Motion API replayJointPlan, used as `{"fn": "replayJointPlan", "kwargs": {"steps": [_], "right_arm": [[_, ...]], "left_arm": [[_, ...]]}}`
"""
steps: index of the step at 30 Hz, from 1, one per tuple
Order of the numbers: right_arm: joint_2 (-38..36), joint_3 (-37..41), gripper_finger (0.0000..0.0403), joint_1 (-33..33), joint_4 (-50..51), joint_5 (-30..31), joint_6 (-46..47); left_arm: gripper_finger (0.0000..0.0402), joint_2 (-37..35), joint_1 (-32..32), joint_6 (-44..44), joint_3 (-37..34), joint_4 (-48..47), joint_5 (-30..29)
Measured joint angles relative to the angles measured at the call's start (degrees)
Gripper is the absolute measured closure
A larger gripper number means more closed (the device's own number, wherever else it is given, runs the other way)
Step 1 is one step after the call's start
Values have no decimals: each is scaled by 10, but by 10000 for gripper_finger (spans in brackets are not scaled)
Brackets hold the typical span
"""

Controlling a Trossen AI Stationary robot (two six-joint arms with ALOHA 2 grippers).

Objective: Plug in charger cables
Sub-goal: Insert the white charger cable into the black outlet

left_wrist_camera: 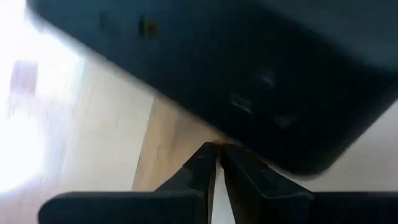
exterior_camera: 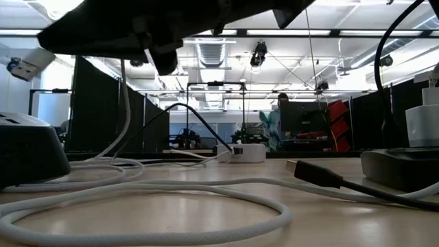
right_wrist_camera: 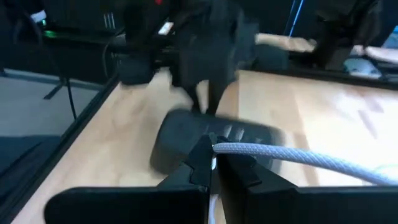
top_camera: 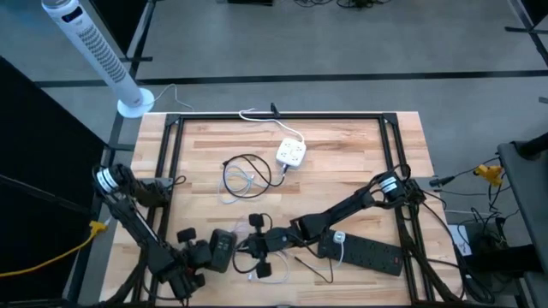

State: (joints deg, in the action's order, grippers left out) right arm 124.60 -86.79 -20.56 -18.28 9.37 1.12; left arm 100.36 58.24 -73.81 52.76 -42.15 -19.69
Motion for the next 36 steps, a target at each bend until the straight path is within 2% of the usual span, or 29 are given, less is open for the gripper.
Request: {"fn": "replayJointPlan", "kwargs": {"steps": [5, 9, 11, 16, 23, 25, 32, 36], "right_arm": [[-53, -1, 403, 5, 44, -3, -13], [-93, 0, 403, 11, 96, -10, 7], [-119, 0, 403, 15, 114, -8, 6], [-157, -1, 403, 20, 151, 40, -7], [-167, -1, 403, 36, 152, 33, 50], [-165, -1, 403, 45, 164, 10, 66], [-130, -1, 403, 50, 126, -142, 70], [-107, -1, 403, 46, 106, -169, 69]], "left_arm": [[379, 3, -2, 8, 3, 56, -91], [378, 4, -4, 75, 2, 125, -177], [378, 4, -6, 101, 2, 136, -196], [378, 3, -8, 104, 2, 132, -215], [378, 3, -8, 104, 2, 128, -244], [378, 2, -8, 104, 2, 119, -278], [378, -32, -7, 150, 2, 73, -448], [378, -52, -9, 180, 3, 89, -522]]}}
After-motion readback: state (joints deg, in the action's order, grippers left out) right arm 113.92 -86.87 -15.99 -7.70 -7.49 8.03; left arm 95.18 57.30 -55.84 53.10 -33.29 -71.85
